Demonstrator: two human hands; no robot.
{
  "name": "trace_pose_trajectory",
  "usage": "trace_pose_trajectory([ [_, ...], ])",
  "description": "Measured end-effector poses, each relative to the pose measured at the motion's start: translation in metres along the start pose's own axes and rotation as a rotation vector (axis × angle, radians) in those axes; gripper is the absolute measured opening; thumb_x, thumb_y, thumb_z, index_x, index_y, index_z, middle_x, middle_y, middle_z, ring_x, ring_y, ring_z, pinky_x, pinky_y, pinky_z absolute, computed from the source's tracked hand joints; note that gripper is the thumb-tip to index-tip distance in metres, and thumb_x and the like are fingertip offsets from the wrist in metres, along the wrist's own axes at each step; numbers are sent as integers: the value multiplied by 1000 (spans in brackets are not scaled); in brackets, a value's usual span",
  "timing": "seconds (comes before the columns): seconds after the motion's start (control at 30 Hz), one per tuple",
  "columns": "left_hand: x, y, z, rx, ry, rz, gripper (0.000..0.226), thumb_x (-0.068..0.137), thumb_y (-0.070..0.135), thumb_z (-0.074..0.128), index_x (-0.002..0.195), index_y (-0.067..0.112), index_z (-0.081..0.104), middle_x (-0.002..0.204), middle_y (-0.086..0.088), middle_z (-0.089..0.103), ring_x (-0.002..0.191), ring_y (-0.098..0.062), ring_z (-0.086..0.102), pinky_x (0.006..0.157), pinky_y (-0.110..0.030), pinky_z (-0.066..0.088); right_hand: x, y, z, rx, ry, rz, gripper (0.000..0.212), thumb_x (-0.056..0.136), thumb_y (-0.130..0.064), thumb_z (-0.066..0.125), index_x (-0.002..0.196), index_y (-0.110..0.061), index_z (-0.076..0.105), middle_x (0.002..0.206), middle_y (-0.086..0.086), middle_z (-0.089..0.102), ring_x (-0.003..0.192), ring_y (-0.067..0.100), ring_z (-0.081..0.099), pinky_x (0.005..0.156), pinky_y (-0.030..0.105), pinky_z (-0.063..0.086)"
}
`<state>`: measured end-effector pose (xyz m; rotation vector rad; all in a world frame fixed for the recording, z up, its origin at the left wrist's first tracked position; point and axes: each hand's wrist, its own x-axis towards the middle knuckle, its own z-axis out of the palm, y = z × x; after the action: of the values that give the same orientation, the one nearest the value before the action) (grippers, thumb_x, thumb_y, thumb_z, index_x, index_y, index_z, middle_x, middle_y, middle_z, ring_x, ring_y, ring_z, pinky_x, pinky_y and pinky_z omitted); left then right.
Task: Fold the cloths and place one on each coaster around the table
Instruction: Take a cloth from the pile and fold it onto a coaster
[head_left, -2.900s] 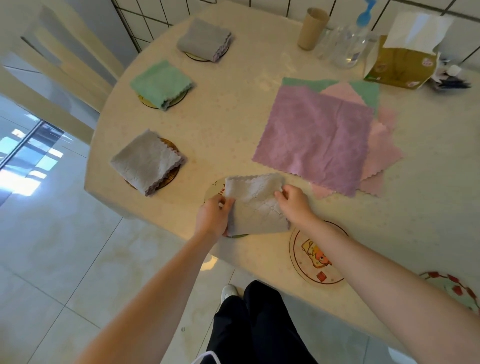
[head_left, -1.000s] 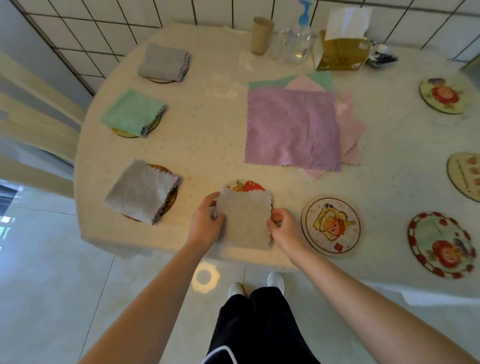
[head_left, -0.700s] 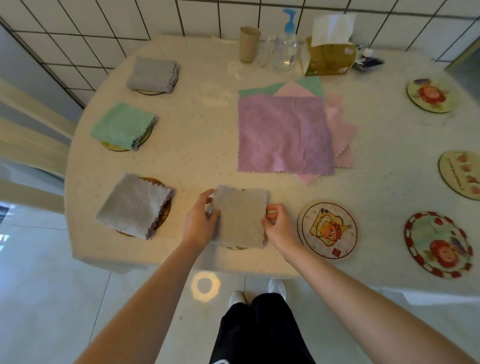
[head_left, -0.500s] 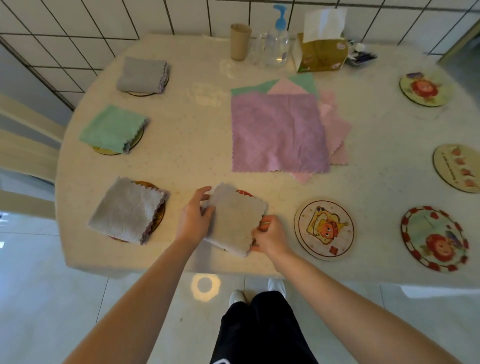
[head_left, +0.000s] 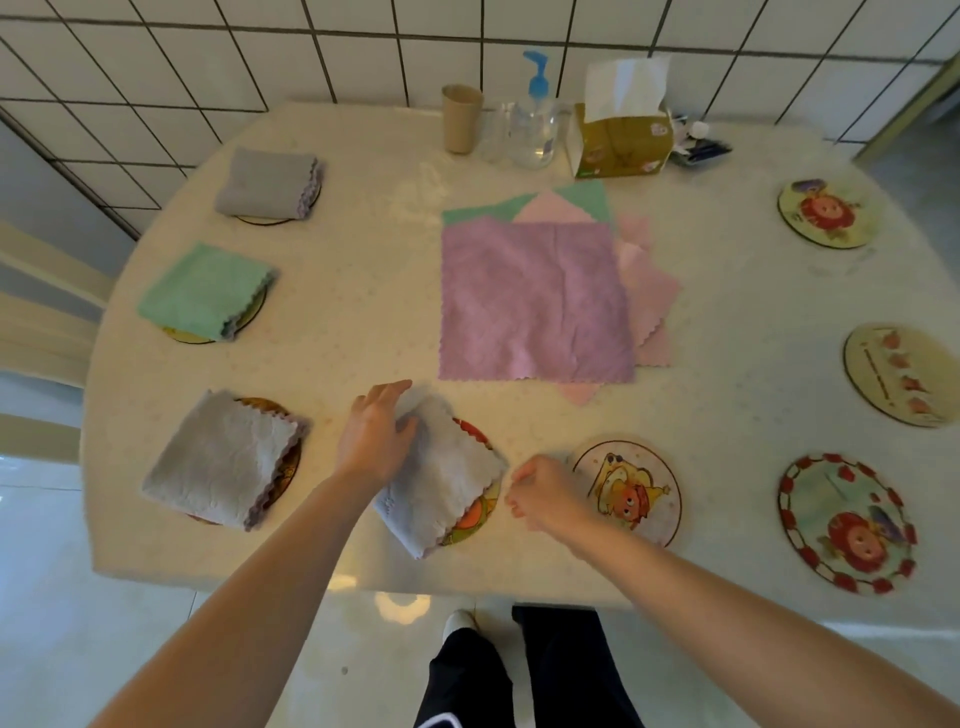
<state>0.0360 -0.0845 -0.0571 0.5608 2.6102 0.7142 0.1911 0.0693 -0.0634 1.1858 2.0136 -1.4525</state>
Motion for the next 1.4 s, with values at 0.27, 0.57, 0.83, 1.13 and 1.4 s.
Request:
trace_pose_trajectory([
  [0.27, 45, 80, 39, 203, -5, 182, 52, 89, 14, 57, 139, 19, 43, 144, 0, 44, 134, -23, 33, 108, -37, 36, 67, -20, -131, -668, 254, -538, 22, 91, -13, 50, 112, -8, 52, 114, 6, 54, 101, 24, 54, 81, 37, 49],
  [0.57, 65, 130, 103, 521, -196, 395, 67, 96, 43, 41, 152, 31, 6, 160, 6, -5, 147, -22, -10, 117, -39, 0, 126, -3, -195, -1301, 88, -909, 38, 74, -29, 73, 102, -11, 55, 109, 8, 53, 98, 28, 52, 63, 38, 47],
  [0.83, 76, 142, 108, 447, -138, 339, 61, 90, 56, 32, 142, 24, 40, 151, 1, 35, 142, -29, 24, 115, -43, 25, 143, -23, -212, -1055, -28, -1004, 5, 86, -17, 58, 84, -13, 60, 91, 4, 57, 92, 25, 55, 66, 43, 51],
  [1.13, 105, 138, 85, 38, 130, 224, 27, 78, -2, 61, 103, 5, 70, 111, -10, 66, 101, -29, 63, 87, -32, 49, 145, -88, -245, -422, -117, -829, 13, 92, -17, 55, 84, -7, 57, 72, 3, 59, 69, 23, 61, 59, 39, 52],
  [1.4, 128, 105, 4, -6, 345, -59, 25, 87, 0, 59, 108, 5, 71, 106, -19, 71, 102, -30, 65, 86, -31, 46, 165, -132, -286, -237, 28, -893, 10, 86, -7, 63, 88, -16, 65, 88, 5, 68, 70, 0, 62, 72, 18, 54],
])
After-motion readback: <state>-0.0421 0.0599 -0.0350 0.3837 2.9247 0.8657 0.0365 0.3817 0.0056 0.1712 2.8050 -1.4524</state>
